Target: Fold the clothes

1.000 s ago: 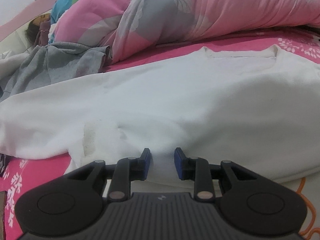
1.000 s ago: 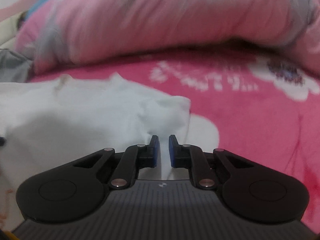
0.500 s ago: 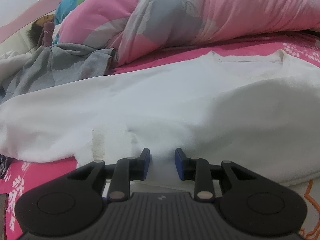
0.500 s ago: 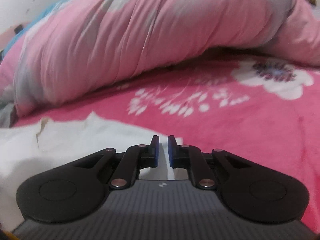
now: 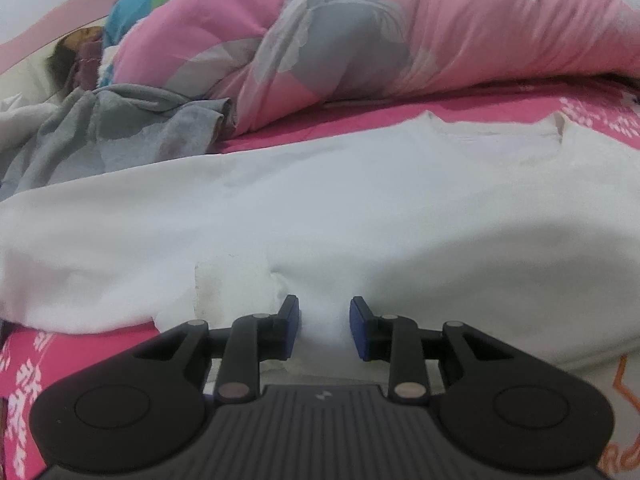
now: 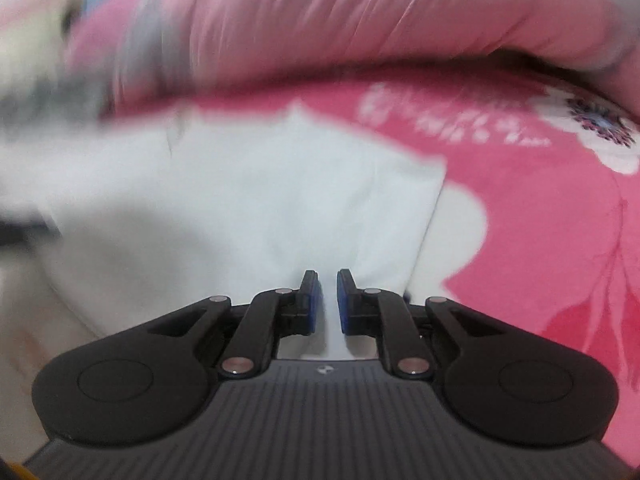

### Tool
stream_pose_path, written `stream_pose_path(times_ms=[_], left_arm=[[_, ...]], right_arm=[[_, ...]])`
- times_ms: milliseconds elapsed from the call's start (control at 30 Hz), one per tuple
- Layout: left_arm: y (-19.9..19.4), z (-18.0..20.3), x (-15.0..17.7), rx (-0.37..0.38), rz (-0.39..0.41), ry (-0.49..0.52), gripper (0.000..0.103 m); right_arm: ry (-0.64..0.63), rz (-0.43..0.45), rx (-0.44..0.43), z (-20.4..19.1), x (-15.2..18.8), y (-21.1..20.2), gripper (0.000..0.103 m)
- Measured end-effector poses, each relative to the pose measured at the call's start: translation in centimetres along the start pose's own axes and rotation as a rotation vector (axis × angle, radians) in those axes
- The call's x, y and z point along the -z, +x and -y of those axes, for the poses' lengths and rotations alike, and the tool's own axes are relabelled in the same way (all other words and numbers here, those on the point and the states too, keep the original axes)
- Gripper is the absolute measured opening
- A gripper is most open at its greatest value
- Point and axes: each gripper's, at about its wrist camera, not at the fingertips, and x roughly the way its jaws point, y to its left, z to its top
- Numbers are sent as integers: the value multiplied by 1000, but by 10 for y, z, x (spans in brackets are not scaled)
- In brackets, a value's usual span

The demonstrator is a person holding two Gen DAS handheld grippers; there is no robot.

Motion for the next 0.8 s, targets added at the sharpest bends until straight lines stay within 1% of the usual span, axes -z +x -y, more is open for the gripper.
stream_pose_path(times_ms=[33,100,200,233,267,300,333,433,500,700,733,800], left_arm=[[-1,-1,0,11,0,11,31],[-1,-4,1,37,8,24,32],[1,-7,-1,66,-3,36,34],[1,-7,-1,73,-2,43,35],[2,-8,-2,81,-1,51,37],[2,-8,-2,88,-1,59,38],[3,-8,-2,94,-1,66,38],[0,-11,-3,117,0,76,40],[-3,-15,-4,135,8,83,44],[-8,-17,-2,177,-31,102,58],[-8,-17,-1,181,-37,106,60],[-7,-19,1,177,-63,107,61]], right_arm=[[-7,-2,13,-4,-4,-4,10],[26,18,23,-4,-10,-25,10],[72,61,34,-6,-10,-61,10],[72,49,30,-9,-6,-64,10],[67,27,23,-12,-2,-62,10],[57,-23,21,-16,4,-52,10],[57,-50,32,-20,8,-44,11],[65,-97,78,-30,18,-30,11],[87,-102,81,-37,19,-32,11],[158,-104,76,-58,22,-44,11],[158,-154,81,-62,25,-34,11],[141,-184,129,-73,25,-27,11]])
